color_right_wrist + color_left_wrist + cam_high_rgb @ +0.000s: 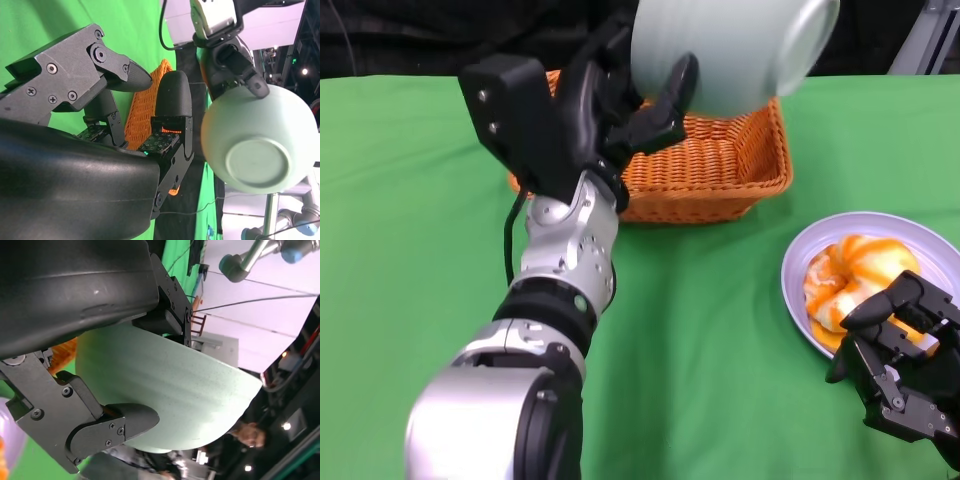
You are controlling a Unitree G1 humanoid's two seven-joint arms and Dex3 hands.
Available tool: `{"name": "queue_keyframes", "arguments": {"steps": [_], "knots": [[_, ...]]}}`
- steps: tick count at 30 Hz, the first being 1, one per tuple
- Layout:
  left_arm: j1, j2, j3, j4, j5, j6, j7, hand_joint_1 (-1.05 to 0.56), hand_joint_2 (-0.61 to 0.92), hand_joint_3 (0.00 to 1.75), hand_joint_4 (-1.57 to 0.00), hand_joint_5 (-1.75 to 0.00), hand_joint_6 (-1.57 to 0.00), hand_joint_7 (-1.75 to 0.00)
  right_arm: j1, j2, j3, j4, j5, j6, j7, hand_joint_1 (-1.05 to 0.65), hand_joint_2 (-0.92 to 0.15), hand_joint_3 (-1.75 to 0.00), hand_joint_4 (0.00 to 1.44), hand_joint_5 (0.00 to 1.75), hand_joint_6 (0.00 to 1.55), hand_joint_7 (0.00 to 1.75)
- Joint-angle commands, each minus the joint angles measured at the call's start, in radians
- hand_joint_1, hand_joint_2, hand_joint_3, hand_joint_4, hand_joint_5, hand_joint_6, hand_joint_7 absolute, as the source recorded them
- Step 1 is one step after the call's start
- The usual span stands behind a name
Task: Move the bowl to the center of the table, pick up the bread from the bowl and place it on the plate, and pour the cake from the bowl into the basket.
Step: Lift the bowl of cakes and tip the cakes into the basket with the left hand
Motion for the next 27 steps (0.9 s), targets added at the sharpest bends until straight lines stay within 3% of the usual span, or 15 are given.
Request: {"name": "queue_keyframes", "arguments": {"steps": [1, 3, 8, 15, 18, 27], "knots": [[-0.045, -0.012, 0.03, -0.007, -0.041, 0.038, -0.017, -0.25, 0.52, 1.09, -0.87, -1.75, -0.71, -1.65, -0.007, -0.005, -0.01, 0.012, 0.0, -0.024, 0.005, -0.13, -0.54, -0.98, 0.71, 1.65, 0.61, 1.34], [-0.058, -0.016, 0.06, -0.003, -0.081, 0.092, -0.014, -0.14, 0.44, 1.34, -0.89, -1.75, -0.77, -1.65, -0.011, -0.006, -0.011, 0.023, -0.006, -0.037, 0.009, -0.14, -0.54, -0.97, 0.72, 1.66, 0.61, 1.33], [-0.063, -0.02, 0.088, -0.012, -0.12, 0.151, -0.022, -0.08, 0.4, 1.43, -0.89, -1.75, -0.79, -1.66, -0.011, -0.005, -0.01, 0.03, -0.006, -0.046, 0.011, -0.12, -0.55, -0.95, 0.72, 1.66, 0.61, 1.33], [-0.072, -0.021, 0.121, -0.02, -0.175, 0.23, -0.031, -0.09, 0.42, 1.4, -0.89, -1.75, -0.78, -1.63, -0.014, -0.005, -0.008, 0.037, -0.013, -0.057, 0.007, -0.13, -0.56, -0.95, 0.72, 1.65, 0.61, 1.32], [-0.078, -0.025, 0.15, -0.026, -0.224, 0.286, -0.045, -0.1, 0.51, 1.33, -0.91, -1.75, -0.77, -1.6, -0.015, -0.005, -0.007, 0.037, -0.006, -0.055, 0.012, -0.12, -0.57, -0.95, 0.71, 1.66, 0.6, 1.33], [-0.079, -0.026, 0.157, -0.038, -0.251, 0.348, -0.04, -0.14, 0.59, 1.22, -0.93, -1.75, -0.69, -1.7, -0.016, -0.003, -0.007, 0.036, -0.01, -0.053, 0.006, -0.12, -0.55, -0.96, 0.72, 1.66, 0.62, 1.31]]}}
